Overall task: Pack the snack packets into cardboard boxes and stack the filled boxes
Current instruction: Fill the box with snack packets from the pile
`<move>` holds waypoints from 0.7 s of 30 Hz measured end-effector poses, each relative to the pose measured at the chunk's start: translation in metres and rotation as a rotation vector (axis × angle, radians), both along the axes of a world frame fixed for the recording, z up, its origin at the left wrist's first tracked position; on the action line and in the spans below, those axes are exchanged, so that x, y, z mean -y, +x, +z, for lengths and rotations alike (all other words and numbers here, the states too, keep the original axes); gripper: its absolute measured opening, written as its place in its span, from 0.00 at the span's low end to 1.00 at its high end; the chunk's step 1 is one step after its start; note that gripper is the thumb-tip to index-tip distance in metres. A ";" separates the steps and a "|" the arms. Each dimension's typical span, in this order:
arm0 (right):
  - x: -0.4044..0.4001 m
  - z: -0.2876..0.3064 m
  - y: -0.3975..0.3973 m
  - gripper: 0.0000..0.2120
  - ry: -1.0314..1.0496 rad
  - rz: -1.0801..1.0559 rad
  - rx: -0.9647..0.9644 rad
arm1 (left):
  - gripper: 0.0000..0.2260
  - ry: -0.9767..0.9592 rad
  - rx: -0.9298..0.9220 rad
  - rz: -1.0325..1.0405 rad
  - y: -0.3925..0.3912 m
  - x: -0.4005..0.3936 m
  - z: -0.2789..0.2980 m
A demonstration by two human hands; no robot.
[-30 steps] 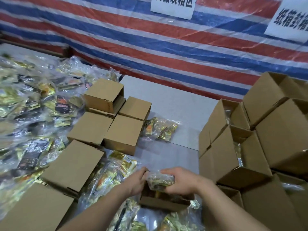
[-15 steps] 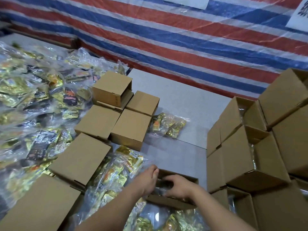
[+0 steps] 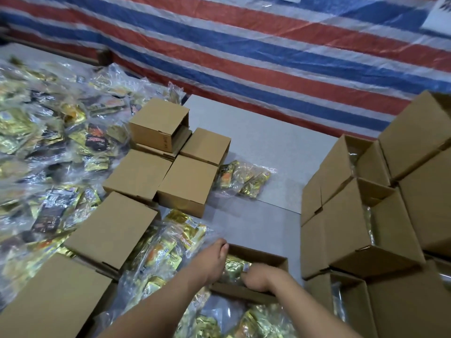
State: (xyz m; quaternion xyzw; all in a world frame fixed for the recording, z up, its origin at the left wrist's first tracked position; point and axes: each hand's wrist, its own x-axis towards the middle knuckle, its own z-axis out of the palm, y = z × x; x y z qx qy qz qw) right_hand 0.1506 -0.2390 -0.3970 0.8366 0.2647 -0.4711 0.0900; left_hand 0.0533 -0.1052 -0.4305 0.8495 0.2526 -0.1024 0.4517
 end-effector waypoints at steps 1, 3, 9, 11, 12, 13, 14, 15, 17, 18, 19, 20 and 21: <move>-0.002 0.002 0.001 0.21 0.065 0.038 0.084 | 0.14 -0.002 0.002 0.001 0.001 0.000 0.001; -0.007 0.003 0.001 0.17 0.231 0.069 0.180 | 0.15 0.000 -0.003 0.006 0.002 -0.001 0.003; -0.028 -0.001 -0.017 0.22 0.266 -0.239 -0.239 | 0.14 -0.012 -0.024 0.001 0.003 -0.001 0.001; -0.025 0.003 -0.015 0.22 0.250 -0.158 -0.228 | 0.14 -0.002 -0.037 0.001 0.003 -0.002 0.000; -0.021 0.006 -0.015 0.20 0.253 -0.071 -0.150 | 0.14 0.002 -0.044 0.001 0.003 -0.001 0.000; -0.015 0.009 -0.014 0.16 0.301 -0.017 -0.020 | 0.14 0.003 -0.043 0.001 0.004 -0.002 -0.001; -0.008 0.014 -0.012 0.16 0.392 -0.016 0.143 | 0.14 0.005 -0.040 0.000 0.005 -0.002 0.001; -0.001 0.019 -0.009 0.16 0.500 -0.023 0.323 | 0.14 0.010 -0.038 -0.004 0.006 -0.002 0.001; 0.014 0.029 0.004 0.12 0.654 0.001 0.595 | 0.14 0.010 -0.036 -0.007 0.007 -0.002 0.003; 0.019 0.033 0.013 0.08 0.668 0.032 0.627 | 0.13 0.006 -0.036 -0.006 0.006 -0.001 0.004; 0.023 0.036 0.023 0.14 0.605 0.073 0.597 | 0.12 0.005 -0.034 -0.003 0.005 -0.001 0.005; 0.027 0.035 0.031 0.21 0.519 0.107 0.532 | 0.11 0.009 -0.034 0.000 0.004 -0.001 0.004; 0.029 0.031 0.036 0.25 0.432 0.115 0.465 | 0.10 0.016 -0.029 0.002 0.003 -0.001 0.003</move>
